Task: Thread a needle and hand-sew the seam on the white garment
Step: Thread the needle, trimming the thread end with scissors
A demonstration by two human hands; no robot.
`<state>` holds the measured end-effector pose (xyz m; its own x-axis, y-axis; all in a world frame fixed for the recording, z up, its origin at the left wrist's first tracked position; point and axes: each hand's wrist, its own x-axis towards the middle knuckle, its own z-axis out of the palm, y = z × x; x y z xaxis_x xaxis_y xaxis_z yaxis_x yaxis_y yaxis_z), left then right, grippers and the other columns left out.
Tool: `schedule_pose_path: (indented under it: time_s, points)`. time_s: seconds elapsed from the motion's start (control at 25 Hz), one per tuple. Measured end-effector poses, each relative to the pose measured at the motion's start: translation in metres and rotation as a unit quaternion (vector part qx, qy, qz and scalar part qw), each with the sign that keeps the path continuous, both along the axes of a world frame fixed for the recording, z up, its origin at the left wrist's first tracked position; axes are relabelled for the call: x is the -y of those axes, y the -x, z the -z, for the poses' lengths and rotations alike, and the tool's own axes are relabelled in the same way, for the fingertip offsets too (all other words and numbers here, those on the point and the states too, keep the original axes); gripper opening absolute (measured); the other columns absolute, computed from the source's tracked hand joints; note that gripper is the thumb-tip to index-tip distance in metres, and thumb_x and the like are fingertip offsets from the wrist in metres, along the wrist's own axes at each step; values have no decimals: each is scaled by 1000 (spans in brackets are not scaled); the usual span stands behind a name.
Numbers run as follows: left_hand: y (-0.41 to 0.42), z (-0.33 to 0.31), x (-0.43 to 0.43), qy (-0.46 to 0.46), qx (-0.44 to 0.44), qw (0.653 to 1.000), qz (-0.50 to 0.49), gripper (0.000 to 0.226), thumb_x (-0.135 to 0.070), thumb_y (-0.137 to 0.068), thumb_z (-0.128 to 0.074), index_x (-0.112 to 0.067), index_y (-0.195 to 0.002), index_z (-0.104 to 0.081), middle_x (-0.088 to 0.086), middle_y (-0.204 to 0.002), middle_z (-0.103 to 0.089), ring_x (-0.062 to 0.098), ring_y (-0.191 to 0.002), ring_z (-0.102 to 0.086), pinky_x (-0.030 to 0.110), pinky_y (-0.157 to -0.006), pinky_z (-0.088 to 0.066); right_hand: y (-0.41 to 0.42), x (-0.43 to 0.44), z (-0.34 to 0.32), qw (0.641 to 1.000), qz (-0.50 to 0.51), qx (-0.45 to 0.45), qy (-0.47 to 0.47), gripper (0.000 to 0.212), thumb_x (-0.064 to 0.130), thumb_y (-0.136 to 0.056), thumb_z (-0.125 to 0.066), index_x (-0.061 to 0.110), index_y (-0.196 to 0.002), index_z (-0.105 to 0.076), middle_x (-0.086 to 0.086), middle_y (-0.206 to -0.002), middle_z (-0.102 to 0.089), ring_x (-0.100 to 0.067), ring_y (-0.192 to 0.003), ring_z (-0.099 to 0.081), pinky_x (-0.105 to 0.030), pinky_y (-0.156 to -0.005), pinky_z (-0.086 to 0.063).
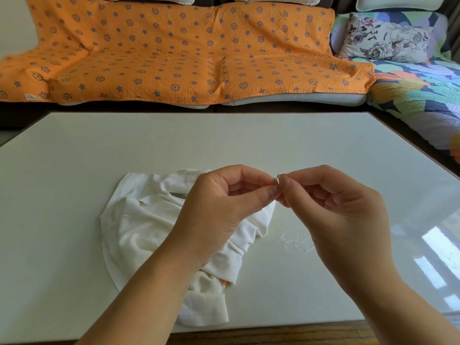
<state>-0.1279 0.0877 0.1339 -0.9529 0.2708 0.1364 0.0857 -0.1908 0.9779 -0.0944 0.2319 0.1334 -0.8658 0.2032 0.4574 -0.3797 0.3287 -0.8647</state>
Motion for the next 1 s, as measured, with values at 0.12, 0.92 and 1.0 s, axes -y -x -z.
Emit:
schedule_pose_path:
  time_s: [0.12, 0.92, 1.0]
  points:
    - [-1, -1, 0, 4, -1, 1000, 0, 15, -21, -67, -72, -13, -80, -73, -3, -70, -74, 4, -69, -70, 11, -66, -50, -1, 0, 0, 1000, 1, -1, -5, 16, 9, -83, -73, 22, -76, -74, 12, -72, -73, -8, -71, -72, -15, -65, -54]
    - [-1, -2, 1, 47, -29, 998, 2, 10, -20, -72, -73, -15, -80, -73, -9, -67, -72, -1, -65, -67, 7, -61, -45, 0, 0, 2, 1000, 5, -4, -15, 15, 11, -83, -72, 24, -77, -74, 12, -74, -74, -9, -73, -72, -16, -66, -54]
    - [-1, 0, 1, 53, -31, 998, 1, 3, -14, -78, -73, -15, -80, -74, -9, -67, -72, -1, -65, -66, 6, -60, -44, 0, 0, 3, 1000, 5, -2, -15, 14, 12, -83, -72, 24, -77, -74, 12, -74, -73, -9, -74, -71, -16, -66, -54]
